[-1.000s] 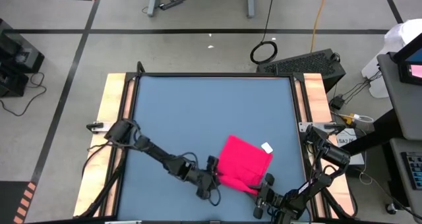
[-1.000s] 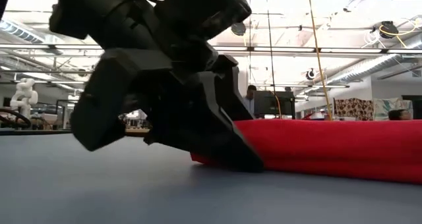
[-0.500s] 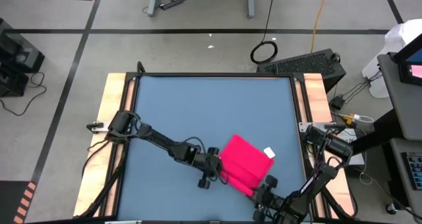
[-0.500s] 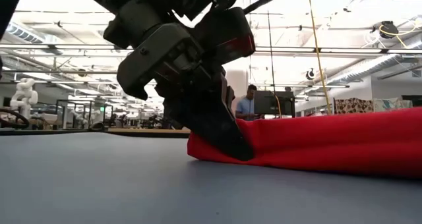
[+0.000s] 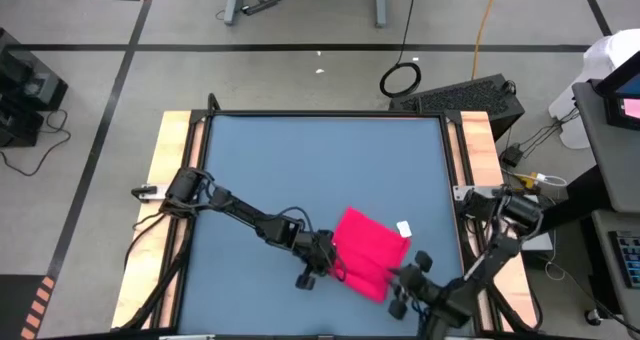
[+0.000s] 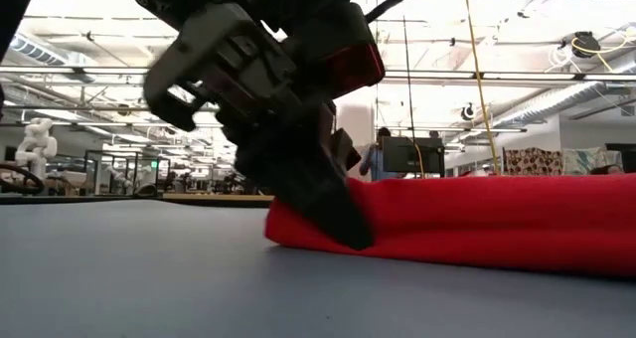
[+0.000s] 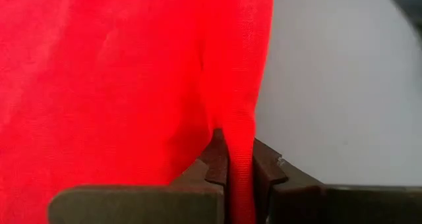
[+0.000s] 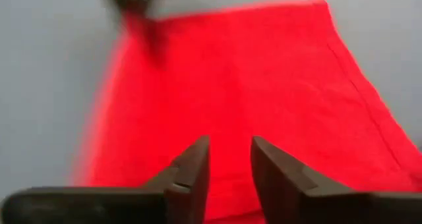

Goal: Roll towel
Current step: Roll the red towel

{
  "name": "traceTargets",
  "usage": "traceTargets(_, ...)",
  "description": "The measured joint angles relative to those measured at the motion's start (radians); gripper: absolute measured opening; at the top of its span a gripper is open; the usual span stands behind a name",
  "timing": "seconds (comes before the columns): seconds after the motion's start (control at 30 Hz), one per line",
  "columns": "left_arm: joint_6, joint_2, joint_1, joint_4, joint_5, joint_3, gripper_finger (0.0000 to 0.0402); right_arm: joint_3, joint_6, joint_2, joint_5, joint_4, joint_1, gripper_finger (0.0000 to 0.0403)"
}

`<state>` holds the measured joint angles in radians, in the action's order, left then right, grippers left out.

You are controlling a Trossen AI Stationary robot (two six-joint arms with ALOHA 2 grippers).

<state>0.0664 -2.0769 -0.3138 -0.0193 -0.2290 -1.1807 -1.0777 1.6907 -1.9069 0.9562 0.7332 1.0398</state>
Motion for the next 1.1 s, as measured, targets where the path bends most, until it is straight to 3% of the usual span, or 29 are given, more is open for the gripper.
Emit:
traceTargets(0.13, 0.031, 0.0, 0.0, 0.005, -0.015, 0.0, 0.0024, 0.1, 0.091, -0.042, -0.036, -0.104, -0.046, 0.0047)
traceTargets(0.23, 0.116, 0.0, 0.0, 0.018, -0.015, 0.0, 0.0024, 0.155, 0.022, -0.053, -0.038, -0.197, -0.092, 0.0009)
traceTargets(0.4, 0.275, 0.001, -0.009, 0.082, -0.011, -0.001, 0.0024, 0.184, -0.134, -0.038, -0.014, -0.18, -0.178, 0.0022)
traceTargets(0.53, 0.374, 0.001, -0.028, 0.034, 0.039, 0.003, 0.0024, 0.184, -0.265, 0.03, -0.093, -0.086, -0.21, 0.0032)
traceTargets(0.63, 0.422, -0.002, -0.034, -0.015, 0.048, 0.003, 0.0024, 0.184, -0.326, 0.127, -0.134, -0.029, -0.16, 0.0039)
traceTargets(0.73, 0.445, -0.002, -0.034, -0.018, 0.05, 0.004, 0.0024, 0.183, -0.387, 0.24, -0.109, -0.036, -0.078, 0.0052)
traceTargets(0.9, 0.486, -0.002, -0.033, -0.02, 0.052, 0.004, 0.0025, 0.233, -0.534, 0.239, 0.008, -0.388, 0.046, 0.0096)
traceTargets(1.1, 0.527, -0.002, -0.02, -0.023, 0.042, 0.003, 0.0025, 0.236, -0.934, -0.005, 0.158, -0.861, 0.059, 0.0178)
